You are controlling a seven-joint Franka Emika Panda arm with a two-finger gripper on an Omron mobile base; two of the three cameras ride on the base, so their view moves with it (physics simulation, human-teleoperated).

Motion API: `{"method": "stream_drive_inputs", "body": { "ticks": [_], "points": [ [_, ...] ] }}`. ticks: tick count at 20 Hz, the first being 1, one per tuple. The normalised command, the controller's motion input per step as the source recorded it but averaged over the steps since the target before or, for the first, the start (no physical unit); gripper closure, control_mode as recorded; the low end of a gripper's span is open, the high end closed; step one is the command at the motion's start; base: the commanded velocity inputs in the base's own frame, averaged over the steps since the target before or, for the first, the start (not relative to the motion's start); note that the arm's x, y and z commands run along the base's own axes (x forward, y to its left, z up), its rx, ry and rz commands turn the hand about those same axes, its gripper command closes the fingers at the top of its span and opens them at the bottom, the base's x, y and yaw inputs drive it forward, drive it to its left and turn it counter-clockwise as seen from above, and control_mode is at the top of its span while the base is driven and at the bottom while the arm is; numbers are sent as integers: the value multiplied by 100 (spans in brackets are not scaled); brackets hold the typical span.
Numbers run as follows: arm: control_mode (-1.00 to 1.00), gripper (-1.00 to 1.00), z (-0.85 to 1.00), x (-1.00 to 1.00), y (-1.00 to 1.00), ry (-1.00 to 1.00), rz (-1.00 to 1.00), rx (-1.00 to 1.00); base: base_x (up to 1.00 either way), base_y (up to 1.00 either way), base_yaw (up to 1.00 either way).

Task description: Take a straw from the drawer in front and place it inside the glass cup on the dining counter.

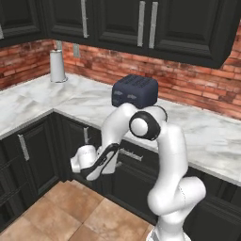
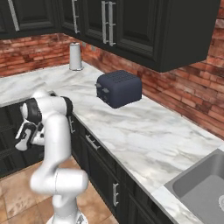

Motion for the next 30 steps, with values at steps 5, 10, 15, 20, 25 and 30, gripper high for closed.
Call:
{"method": "stream_drive_inputs", "body": {
  "ticks": [5,10,15,20,25,30],
  "points": [
    [-100,-100,-24,36,-1,0,-7,-10,0,0,0],
    [-100,-100,-22,24,-18,0,-6,-6,0,0,0],
    [-100,-100,-27,19,-38,0,-2,0,0,0,0],
    [-100,-100,-22,19,-41,0,1,0,0,0,0],
    [-100,-100,-13,14,-23,0,12,3,0,0,0],
    [-100,-100,-6,4,-19,0,19,4,0,0,0]
  ]
}}
